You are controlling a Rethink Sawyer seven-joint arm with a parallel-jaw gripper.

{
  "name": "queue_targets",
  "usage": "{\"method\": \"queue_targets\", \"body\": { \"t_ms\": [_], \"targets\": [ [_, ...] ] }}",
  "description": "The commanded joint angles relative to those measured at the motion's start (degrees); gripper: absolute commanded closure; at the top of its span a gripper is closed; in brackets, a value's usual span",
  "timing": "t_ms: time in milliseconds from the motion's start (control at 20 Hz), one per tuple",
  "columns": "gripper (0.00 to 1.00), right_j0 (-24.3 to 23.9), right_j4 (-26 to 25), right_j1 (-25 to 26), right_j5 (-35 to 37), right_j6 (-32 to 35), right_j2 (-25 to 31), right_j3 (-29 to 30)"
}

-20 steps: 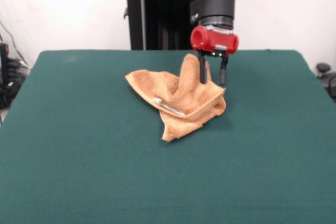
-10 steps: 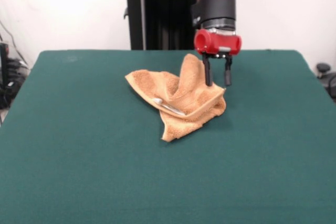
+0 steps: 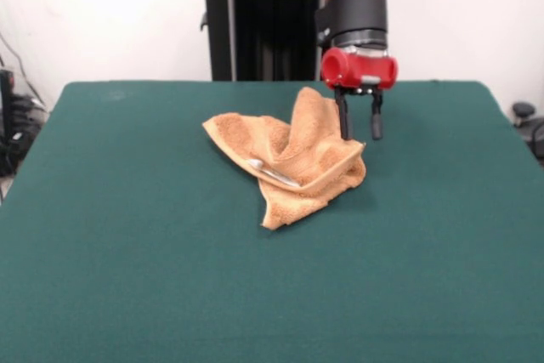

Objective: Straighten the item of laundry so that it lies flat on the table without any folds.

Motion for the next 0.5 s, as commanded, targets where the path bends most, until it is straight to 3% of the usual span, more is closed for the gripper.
{"method": "queue_targets", "body": {
  "t_ms": [50,500],
  "targets": [
    [0.00,2.1,3.7,1.7,-3.7,9.2,4.9,-4.5],
    [0.00,5.0,7.4,2.5,-3.6,7.7,2.4,-4.0]
  ]
}}
